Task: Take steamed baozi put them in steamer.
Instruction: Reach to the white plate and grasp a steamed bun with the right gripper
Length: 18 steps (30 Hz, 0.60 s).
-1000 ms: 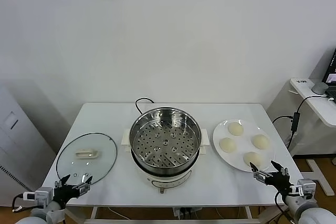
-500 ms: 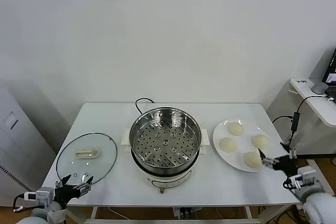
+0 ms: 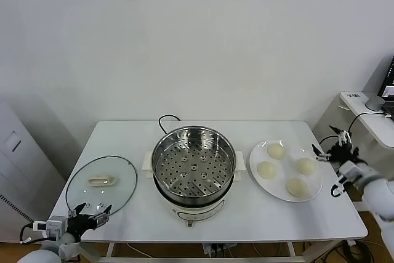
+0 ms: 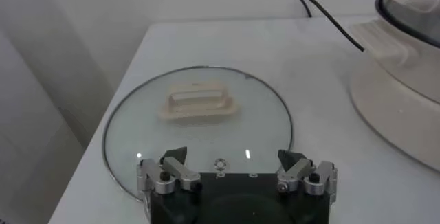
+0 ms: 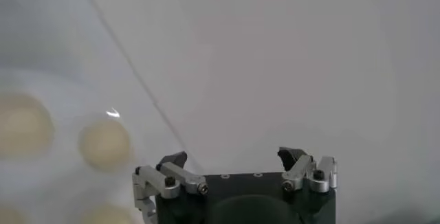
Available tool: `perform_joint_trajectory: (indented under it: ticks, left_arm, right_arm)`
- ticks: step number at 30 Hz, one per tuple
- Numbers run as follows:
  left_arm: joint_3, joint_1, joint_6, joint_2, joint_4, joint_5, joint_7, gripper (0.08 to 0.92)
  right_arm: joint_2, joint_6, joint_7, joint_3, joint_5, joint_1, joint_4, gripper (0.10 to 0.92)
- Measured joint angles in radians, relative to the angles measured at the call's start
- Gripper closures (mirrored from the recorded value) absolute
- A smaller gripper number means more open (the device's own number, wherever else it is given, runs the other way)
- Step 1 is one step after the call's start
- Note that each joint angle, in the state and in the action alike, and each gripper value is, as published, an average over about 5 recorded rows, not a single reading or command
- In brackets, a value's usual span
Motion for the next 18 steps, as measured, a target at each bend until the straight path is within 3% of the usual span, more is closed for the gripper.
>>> perform_joint_trajectory:
  ticks: [18]
  left_arm:
    - [0.023, -0.026, 0.011, -0.002, 0.004, 0.003, -0.004, 0.177]
  right_arm:
    - [-0.016, 0.093, -0.51, -0.65, 0.043, 0.705, -0.375, 0.203]
